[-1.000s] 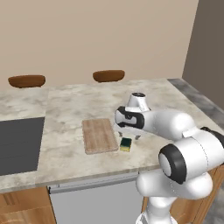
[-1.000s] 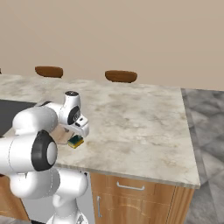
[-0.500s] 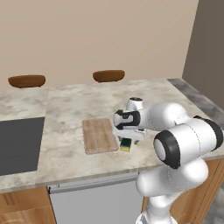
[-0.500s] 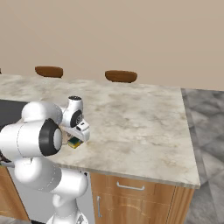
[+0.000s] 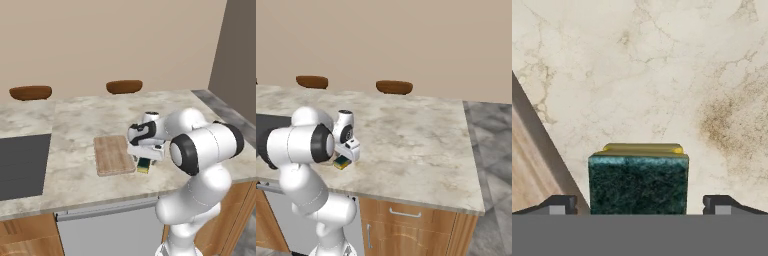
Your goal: Pick up the sponge from the counter and clean the cutting board by briefly scrubbing or pressing down on the cutting board. Once finished, release the sponge.
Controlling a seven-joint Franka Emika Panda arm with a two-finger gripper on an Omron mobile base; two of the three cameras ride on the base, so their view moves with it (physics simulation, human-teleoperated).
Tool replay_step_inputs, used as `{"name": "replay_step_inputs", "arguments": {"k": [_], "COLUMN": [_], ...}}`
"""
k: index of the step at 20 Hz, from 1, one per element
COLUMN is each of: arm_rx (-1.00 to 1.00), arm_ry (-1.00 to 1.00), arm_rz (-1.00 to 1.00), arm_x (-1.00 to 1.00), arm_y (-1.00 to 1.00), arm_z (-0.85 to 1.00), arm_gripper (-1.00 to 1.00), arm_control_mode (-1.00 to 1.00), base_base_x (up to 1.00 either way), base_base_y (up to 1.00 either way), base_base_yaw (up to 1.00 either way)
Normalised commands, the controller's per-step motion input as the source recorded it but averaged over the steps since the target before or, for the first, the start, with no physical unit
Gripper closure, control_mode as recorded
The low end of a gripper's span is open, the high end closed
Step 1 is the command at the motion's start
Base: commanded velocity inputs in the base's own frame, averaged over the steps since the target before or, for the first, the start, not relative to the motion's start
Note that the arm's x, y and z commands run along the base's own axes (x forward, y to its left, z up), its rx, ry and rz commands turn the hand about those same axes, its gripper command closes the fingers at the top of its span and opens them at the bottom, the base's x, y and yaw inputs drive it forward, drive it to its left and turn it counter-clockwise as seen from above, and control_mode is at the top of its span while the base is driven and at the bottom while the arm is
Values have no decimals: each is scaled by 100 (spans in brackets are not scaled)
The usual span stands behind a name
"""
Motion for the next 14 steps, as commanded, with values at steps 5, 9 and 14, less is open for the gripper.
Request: {"name": "replay_step_inputs", "arguments": {"k": [5, 9, 14], "arm_rx": [0, 0, 0], "arm_ry": [3, 0, 0], "arm_rz": [-1, -2, -1], "arm_x": [2, 0, -4], "arm_y": [0, 0, 0], "arm_z": [-4, -4, -7], "arm_gripper": [-100, -100, 100], "arm_control_mode": [-100, -100, -100], "base_base_x": [0, 0, 0], "base_base_y": [0, 0, 0], "base_base_yaw": [0, 0, 0]}}
